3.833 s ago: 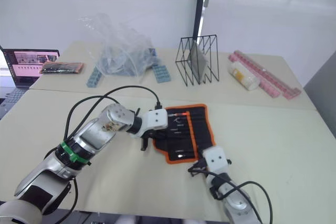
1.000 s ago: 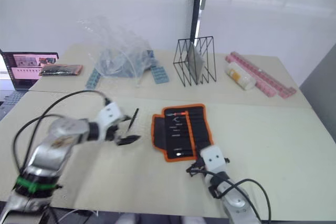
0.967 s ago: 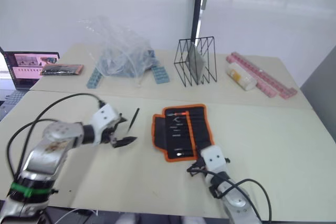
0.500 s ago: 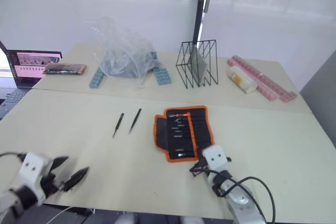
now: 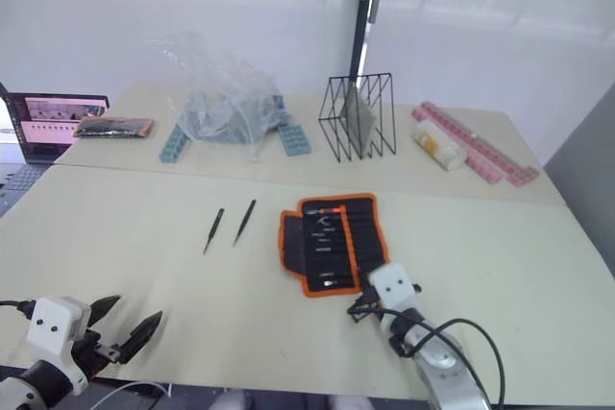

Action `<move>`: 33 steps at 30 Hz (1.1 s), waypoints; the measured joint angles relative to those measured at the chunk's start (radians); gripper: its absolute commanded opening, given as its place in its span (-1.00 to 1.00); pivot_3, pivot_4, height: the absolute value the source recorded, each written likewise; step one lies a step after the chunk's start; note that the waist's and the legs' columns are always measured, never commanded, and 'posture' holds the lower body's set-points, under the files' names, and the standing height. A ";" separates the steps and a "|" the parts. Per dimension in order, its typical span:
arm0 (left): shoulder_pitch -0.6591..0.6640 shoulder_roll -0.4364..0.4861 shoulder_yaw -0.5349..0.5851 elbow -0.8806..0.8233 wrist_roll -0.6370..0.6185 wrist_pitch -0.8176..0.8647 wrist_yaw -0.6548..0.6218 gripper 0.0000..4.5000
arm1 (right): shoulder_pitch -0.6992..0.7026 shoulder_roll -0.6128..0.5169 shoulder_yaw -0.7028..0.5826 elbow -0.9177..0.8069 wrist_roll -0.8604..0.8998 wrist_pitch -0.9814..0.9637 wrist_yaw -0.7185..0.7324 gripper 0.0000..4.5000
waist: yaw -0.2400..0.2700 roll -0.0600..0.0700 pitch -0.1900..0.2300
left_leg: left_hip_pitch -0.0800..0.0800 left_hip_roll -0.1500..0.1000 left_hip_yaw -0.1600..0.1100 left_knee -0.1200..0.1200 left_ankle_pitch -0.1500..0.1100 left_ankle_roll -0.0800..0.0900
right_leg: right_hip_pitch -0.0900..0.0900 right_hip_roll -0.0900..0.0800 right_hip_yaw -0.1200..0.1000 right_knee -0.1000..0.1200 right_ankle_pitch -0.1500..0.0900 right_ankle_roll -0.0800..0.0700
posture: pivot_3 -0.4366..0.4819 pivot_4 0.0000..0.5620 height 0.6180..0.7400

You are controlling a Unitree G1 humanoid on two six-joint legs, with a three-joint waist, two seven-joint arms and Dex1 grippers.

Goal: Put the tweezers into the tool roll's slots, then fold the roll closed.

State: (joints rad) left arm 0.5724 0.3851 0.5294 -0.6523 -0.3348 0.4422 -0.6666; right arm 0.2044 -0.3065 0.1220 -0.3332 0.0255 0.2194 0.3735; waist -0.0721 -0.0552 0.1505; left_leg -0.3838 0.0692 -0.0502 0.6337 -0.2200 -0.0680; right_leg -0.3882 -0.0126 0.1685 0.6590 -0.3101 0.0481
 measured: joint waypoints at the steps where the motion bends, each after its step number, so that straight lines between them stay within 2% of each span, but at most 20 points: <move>1: -0.012 0.007 -0.013 0.002 0.002 0.002 0.009 0.99 | 0.000 0.000 0.000 0.001 0.000 0.000 -0.001 -1.00 | 0.000 0.000 0.000 | 0.000 0.000 0.000 0.000 0.000 0.000 | 0.000 0.000 0.000 0.000 0.000 0.000 | -0.05 -0.47 0.67; 6: -0.133 0.039 -0.121 0.046 0.044 0.061 0.086 0.99 | -0.004 0.003 0.001 0.004 0.000 0.000 -0.003 -1.00 | 0.000 0.000 0.000 | 0.000 0.000 0.000 0.000 0.000 0.000 | 0.000 0.000 0.000 0.000 0.000 0.000 | -0.05 -0.47 0.67; 11: -0.328 0.025 -0.251 0.125 0.096 0.165 0.216 0.99 | -0.010 0.007 0.001 0.008 0.000 0.000 -0.005 -1.00 | -0.004 0.000 0.000 | 0.000 0.000 -0.001 0.000 0.000 0.000 | 0.001 0.001 0.000 0.001 0.001 0.001 | -0.05 -0.47 0.67; 14: -0.408 0.007 -0.289 0.170 0.115 0.196 0.272 0.99 | -0.014 0.007 0.001 0.009 0.000 0.000 -0.007 -1.00 | 0.000 0.000 0.000 | -0.001 0.000 -0.002 0.000 0.000 0.000 | 0.001 0.002 0.000 0.002 0.004 0.007 | -0.05 -0.47 0.67; 20: -0.564 -0.009 -0.349 0.290 0.156 0.222 0.352 0.99 | -0.014 0.007 -0.005 0.013 -0.001 0.000 -0.016 -1.00 | 0.005 0.004 -0.001 | 0.001 -0.001 -0.002 0.000 0.000 0.000 | 0.002 0.002 0.000 0.002 0.003 0.004 | -0.05 -0.47 0.67; 25: -0.645 -0.012 -0.390 0.366 0.176 0.223 0.368 0.99 | -0.010 0.008 -0.006 0.008 -0.001 0.001 -0.021 -1.00 | 0.007 0.006 -0.003 | 0.001 -0.001 -0.002 0.000 0.001 0.000 | 0.002 0.002 0.000 0.002 0.004 0.006 | -0.05 -0.47 0.67; 33: -0.697 -0.010 -0.432 0.415 0.189 0.220 0.368 0.99 | -0.004 0.008 -0.008 0.002 -0.002 0.003 -0.030 -1.00 | 0.014 0.008 -0.005 | 0.002 -0.002 -0.002 0.000 0.001 0.000 | 0.003 0.002 0.000 0.001 0.004 0.005 | -0.05 -0.47 0.67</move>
State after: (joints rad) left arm -0.1246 0.3754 0.0974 -0.2378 -0.1459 0.6619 -0.2985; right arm 0.2003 -0.2988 0.1137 -0.3308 0.0239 0.2229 0.3435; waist -0.0581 -0.0473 0.1452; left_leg -0.3821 0.0674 -0.0525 0.6339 -0.2193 -0.0684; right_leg -0.3856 -0.0107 0.1688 0.6603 -0.3066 0.0534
